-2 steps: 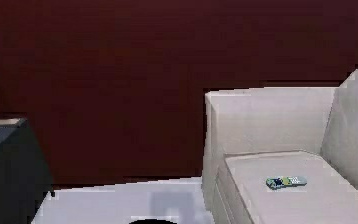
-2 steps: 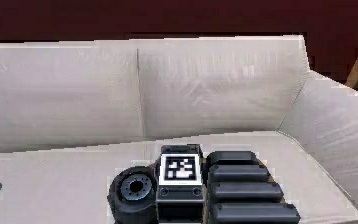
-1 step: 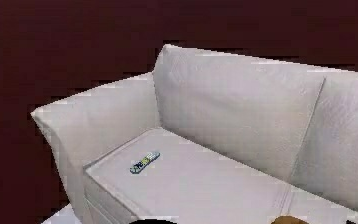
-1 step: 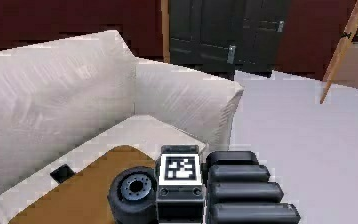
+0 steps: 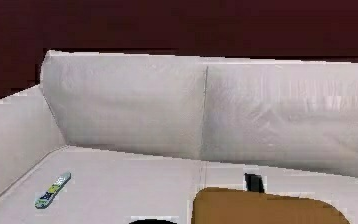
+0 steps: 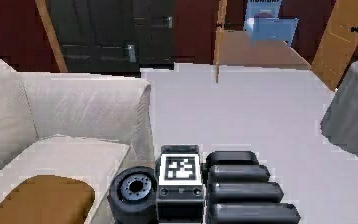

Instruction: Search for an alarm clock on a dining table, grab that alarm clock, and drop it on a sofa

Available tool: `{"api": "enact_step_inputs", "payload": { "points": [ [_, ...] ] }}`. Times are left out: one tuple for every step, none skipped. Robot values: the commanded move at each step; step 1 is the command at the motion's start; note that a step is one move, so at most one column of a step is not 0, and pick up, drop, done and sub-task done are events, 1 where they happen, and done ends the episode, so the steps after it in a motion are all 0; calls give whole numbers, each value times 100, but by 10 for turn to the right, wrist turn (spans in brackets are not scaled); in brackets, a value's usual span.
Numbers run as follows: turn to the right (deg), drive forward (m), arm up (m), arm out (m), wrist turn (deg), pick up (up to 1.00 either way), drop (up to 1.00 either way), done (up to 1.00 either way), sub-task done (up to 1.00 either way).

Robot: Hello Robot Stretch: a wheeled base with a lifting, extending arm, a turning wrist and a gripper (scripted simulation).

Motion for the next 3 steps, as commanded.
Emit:
{"api": "enact_step_inputs", "payload": {
  "points": [
    [-450, 0, 0, 0, 0, 0, 0, 0, 0],
    [-240, 0, 0, 0, 0, 0, 0, 0, 0],
    [0, 0, 0, 34, 0, 0, 0, 0, 0]
  ]
}}
